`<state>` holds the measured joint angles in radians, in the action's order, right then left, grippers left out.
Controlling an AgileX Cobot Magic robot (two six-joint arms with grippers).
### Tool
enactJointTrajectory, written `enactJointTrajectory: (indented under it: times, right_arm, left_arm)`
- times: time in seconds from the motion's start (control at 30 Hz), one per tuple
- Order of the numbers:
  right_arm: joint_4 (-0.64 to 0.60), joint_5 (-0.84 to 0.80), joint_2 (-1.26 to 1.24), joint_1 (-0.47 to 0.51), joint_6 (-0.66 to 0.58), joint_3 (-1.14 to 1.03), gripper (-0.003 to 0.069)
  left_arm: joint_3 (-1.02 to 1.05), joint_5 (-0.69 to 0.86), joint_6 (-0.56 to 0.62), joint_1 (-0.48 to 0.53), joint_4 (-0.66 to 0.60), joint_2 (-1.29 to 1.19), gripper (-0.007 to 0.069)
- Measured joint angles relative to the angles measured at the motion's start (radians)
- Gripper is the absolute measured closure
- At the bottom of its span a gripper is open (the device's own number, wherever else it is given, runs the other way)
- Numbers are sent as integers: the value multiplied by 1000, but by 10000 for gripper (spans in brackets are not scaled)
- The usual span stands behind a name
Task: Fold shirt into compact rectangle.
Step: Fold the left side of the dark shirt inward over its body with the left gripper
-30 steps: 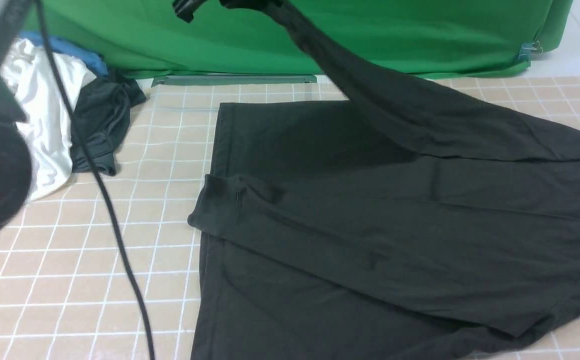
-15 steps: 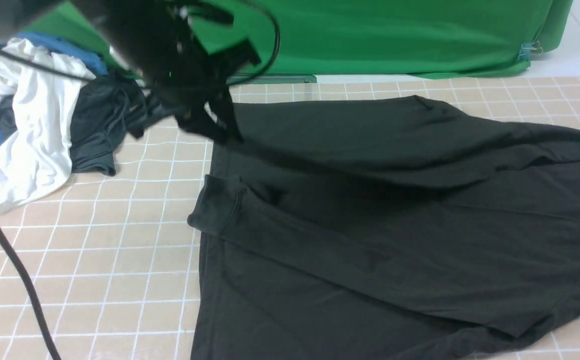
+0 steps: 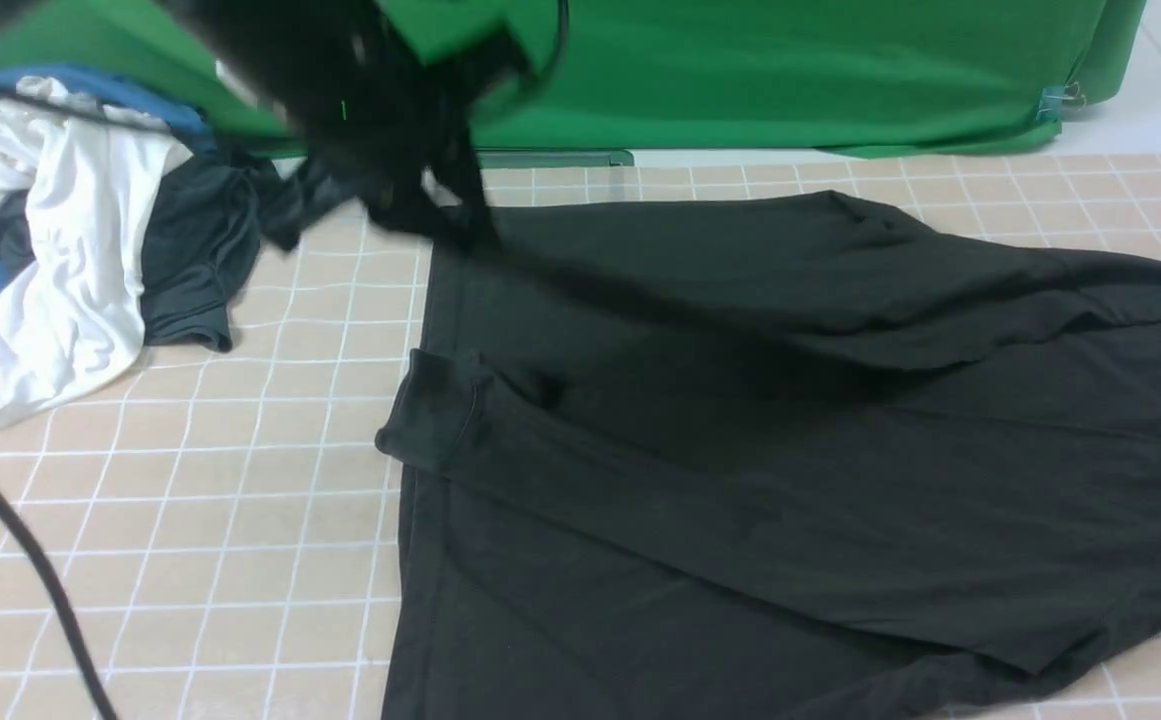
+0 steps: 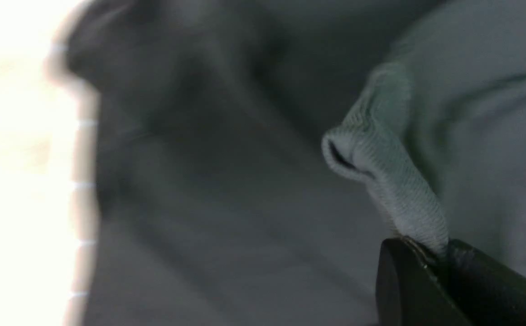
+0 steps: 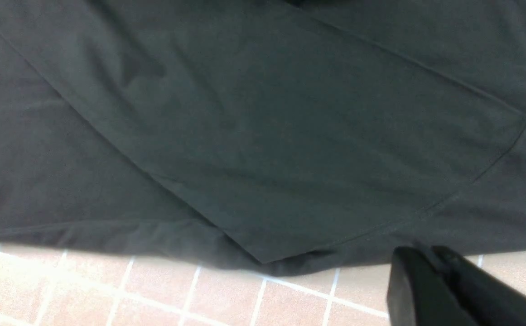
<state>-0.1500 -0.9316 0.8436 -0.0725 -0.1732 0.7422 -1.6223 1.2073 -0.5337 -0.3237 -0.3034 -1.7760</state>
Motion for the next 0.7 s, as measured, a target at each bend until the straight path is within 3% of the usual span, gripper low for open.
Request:
enactJointTrajectory:
  times: [0.23,0.47,0.67,0.7]
  right_arm:
    - [0,0,0,0,2,0,627]
    - [0,1,0,0,4,0,627]
    - [0,18,0,0,7,0,627]
    - [0,19,0,0,8,0,627]
  left_arm:
    - [226,-106,-17,-31,84,-40,591]
    - [259,-162,-20,-31,83,-92,584]
    - [259,-175,-15,-31,74,-118,516]
    - [259,-164,-7,-31,70,-120,470]
